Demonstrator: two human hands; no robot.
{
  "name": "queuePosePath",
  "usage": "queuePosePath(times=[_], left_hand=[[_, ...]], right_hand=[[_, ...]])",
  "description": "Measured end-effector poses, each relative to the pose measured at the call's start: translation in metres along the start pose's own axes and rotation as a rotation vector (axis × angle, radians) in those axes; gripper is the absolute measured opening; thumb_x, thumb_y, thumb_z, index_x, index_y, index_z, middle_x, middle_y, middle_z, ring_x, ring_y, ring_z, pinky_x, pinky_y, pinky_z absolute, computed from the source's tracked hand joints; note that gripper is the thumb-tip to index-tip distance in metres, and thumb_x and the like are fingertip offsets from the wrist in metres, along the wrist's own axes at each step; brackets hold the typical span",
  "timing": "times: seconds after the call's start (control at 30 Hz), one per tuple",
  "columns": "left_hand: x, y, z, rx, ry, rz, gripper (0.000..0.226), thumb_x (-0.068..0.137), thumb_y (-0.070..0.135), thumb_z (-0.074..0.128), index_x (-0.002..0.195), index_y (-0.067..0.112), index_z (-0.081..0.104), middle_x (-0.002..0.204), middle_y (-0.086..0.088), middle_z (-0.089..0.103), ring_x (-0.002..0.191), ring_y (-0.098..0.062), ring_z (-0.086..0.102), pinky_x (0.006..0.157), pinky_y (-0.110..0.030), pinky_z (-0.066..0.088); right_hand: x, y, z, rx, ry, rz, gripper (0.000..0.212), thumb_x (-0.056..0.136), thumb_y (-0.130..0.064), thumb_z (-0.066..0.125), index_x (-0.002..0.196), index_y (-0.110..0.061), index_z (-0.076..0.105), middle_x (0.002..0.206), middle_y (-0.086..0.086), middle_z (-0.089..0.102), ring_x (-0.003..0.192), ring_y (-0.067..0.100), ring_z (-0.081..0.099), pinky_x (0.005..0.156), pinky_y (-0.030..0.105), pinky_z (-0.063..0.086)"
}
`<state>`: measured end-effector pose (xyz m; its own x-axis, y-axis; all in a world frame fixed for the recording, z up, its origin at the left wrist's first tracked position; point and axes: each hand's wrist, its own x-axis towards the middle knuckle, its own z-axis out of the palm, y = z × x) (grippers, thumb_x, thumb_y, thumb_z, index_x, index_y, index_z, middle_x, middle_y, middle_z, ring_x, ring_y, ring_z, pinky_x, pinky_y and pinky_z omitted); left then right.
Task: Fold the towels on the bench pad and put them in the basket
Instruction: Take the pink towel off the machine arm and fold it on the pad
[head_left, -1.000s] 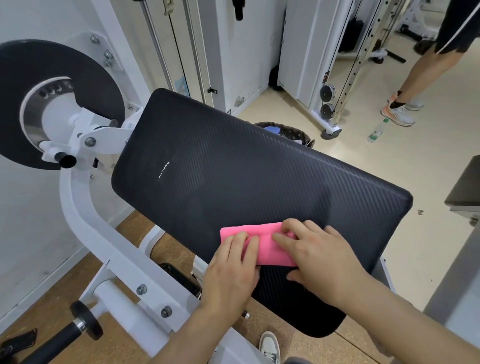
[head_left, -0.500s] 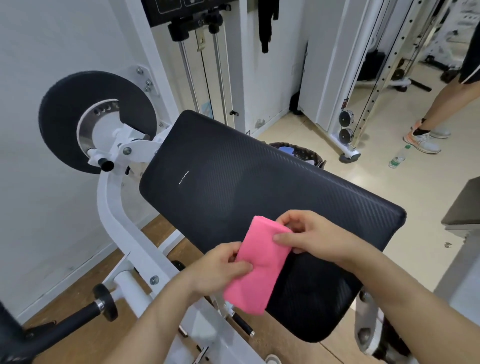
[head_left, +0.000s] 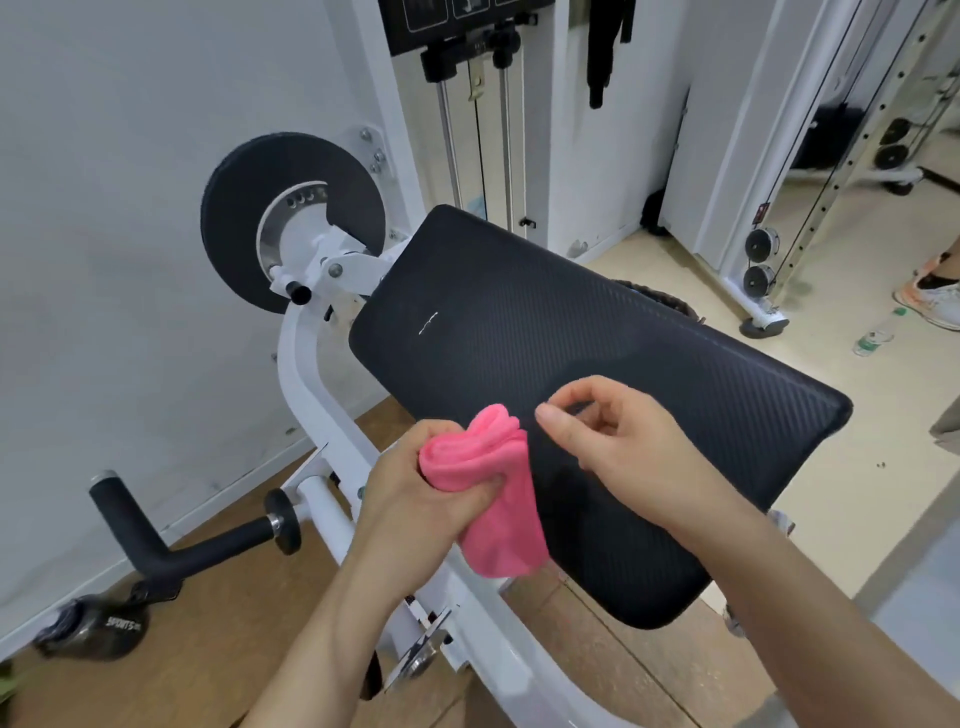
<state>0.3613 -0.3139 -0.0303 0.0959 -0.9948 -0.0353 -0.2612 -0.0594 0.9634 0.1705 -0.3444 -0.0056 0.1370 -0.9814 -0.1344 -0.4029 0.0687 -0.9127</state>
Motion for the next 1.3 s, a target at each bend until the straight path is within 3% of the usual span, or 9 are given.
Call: queuePosePath(times=[0.07, 0.17, 0.3, 0.4, 0.6, 0.7, 0.8, 0.97, 1.3], left_hand=[[-0.020, 0.003, -0.001, 0.099, 0.129, 0.078, 0.030, 0.062, 0.032, 0.086, 0.081, 0.033, 0.063, 0.079, 0.011, 0.065, 0.073, -0.005, 0.060, 0.063, -0.017, 0.048], [-0.051, -0.001, -0.003, 0.547, 0.183, 0.585, 0.032, 0.071, 0.022, 0.078, 0.081, 0.034, 0.050, 0.083, 0.014, 0.059, 0.079, -0.005, 0.051, 0.070, -0.021, 0.041], [-0.110, -0.019, 0.006, 0.809, 0.151, 0.929, 0.016, 0.080, 0.022, 0.063, 0.090, 0.024, 0.050, 0.101, 0.007, 0.055, 0.089, -0.018, 0.056, 0.071, -0.031, 0.038], [-0.155, -0.029, 0.011, 0.809, 0.080, 0.930, 0.010, 0.087, 0.021, 0.057, 0.096, 0.021, 0.055, 0.109, 0.006, 0.055, 0.095, -0.022, 0.061, 0.071, -0.036, 0.045], [-0.221, -0.012, 0.009, 0.584, 0.017, 0.819, 0.038, 0.079, 0.019, 0.066, 0.116, 0.026, 0.059, 0.124, 0.008, 0.053, 0.110, -0.010, 0.050, 0.092, -0.028, 0.045], [-0.227, 0.025, 0.013, 0.523, 0.040, 0.586, 0.077, 0.070, 0.039, 0.079, 0.138, 0.033, 0.042, 0.145, 0.011, 0.037, 0.130, 0.000, 0.031, 0.100, -0.004, 0.026], [-0.227, 0.049, 0.032, 0.295, -0.250, 0.259, 0.101, 0.056, 0.067, 0.075, 0.143, 0.051, 0.027, 0.136, 0.029, 0.043, 0.128, 0.009, 0.039, 0.099, -0.011, 0.038], [-0.240, 0.073, 0.108, 0.123, -0.351, 0.297, 0.061, 0.059, 0.032, 0.084, 0.115, 0.044, 0.063, 0.099, 0.013, 0.066, 0.088, -0.005, 0.065, 0.070, -0.016, 0.051], [-0.265, 0.107, 0.327, 0.537, -0.512, 0.575, 0.022, 0.072, 0.038, 0.081, 0.091, 0.041, 0.072, 0.097, 0.019, 0.062, 0.093, -0.005, 0.060, 0.074, -0.015, 0.046]], right_hand=[[-0.023, -0.009, -0.004, 0.009, -0.081, 0.097, 0.042, 0.085, -0.065, 0.045, 0.100, -0.030, 0.061, 0.073, 0.004, 0.072, 0.060, 0.015, 0.065, 0.060, 0.031, 0.049], [-0.061, -0.014, 0.008, 0.183, -0.336, 0.198, 0.060, 0.079, -0.070, 0.040, 0.108, -0.021, 0.061, 0.082, 0.005, 0.073, 0.070, 0.022, 0.068, 0.066, 0.032, 0.051], [-0.104, 0.001, 0.038, 0.466, -0.231, 0.140, 0.038, 0.080, -0.032, 0.069, 0.111, -0.011, 0.065, 0.091, 0.013, 0.072, 0.078, 0.018, 0.066, 0.068, 0.029, 0.051], [-0.142, 0.015, 0.047, 0.525, -0.153, 0.105, 0.027, 0.084, -0.003, 0.067, 0.110, -0.009, 0.066, 0.094, 0.012, 0.075, 0.082, 0.019, 0.070, 0.067, 0.026, 0.054], [-0.222, 0.031, 0.023, 0.231, 0.023, -0.131, 0.030, 0.082, 0.006, 0.068, 0.101, -0.016, 0.072, 0.098, -0.003, 0.074, 0.098, 0.012, 0.069, 0.089, 0.030, 0.054], [-0.257, 0.029, -0.002, 0.110, 0.016, -0.206, 0.033, 0.081, 0.008, 0.066, 0.096, -0.022, 0.073, 0.096, -0.013, 0.073, 0.097, 0.003, 0.067, 0.087, 0.019, 0.051], [-0.285, 0.031, -0.035, 0.067, 0.032, -0.238, 0.038, 0.081, 0.011, 0.063, 0.092, -0.024, 0.073, 0.096, -0.016, 0.072, 0.098, -0.001, 0.065, 0.085, 0.015, 0.049], [-0.321, 0.059, -0.098, -0.039, 0.065, -0.250, 0.042, 0.077, 0.016, 0.055, 0.087, -0.021, 0.074, 0.088, -0.012, 0.072, 0.091, 0.002, 0.066, 0.079, 0.015, 0.050], [-0.361, 0.183, -0.296, -0.530, 0.029, -0.157, 0.040, 0.086, -0.013, 0.049, 0.117, -0.036, 0.058, 0.111, -0.021, 0.062, 0.101, 0.000, 0.054, 0.086, 0.024, 0.044]])
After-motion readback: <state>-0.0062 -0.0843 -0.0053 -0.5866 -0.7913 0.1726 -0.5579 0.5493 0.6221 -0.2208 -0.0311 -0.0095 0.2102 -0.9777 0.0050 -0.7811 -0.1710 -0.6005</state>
